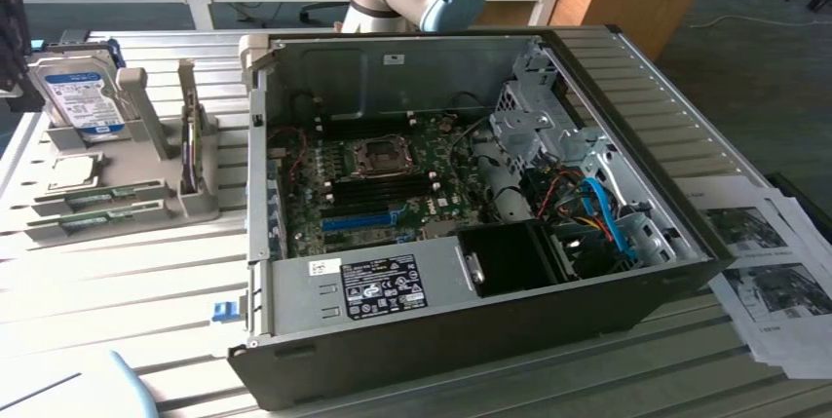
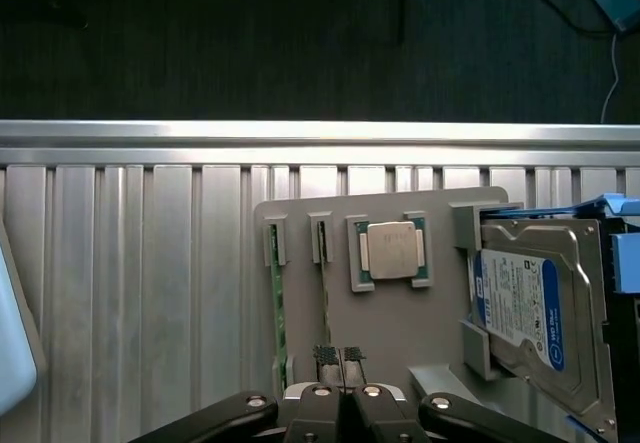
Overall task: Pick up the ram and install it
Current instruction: 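Pick up the ram and move it above insertion slot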
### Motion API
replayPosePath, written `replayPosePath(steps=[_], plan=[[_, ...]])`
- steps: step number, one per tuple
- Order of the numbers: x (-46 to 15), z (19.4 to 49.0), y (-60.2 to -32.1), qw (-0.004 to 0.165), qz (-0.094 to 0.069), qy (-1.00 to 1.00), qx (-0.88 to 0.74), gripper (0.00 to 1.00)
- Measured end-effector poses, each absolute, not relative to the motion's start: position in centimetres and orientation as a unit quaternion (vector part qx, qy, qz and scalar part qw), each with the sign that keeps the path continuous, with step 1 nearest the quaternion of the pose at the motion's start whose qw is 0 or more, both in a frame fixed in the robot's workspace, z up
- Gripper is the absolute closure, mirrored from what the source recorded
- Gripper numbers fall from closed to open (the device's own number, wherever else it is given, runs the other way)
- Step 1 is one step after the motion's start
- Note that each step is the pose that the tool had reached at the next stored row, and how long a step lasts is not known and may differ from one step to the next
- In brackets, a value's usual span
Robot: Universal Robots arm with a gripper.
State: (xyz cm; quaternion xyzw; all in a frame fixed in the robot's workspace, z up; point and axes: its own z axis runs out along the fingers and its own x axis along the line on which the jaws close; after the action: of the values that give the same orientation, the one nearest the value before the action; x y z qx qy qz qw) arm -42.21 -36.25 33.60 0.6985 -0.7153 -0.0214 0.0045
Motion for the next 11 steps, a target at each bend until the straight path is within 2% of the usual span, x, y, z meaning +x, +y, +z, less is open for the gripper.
replayPosePath(steps=[11], plan=[[-42.2,32.0,-36.3,0.005,-0.021,-0.715,0.699,0.91]])
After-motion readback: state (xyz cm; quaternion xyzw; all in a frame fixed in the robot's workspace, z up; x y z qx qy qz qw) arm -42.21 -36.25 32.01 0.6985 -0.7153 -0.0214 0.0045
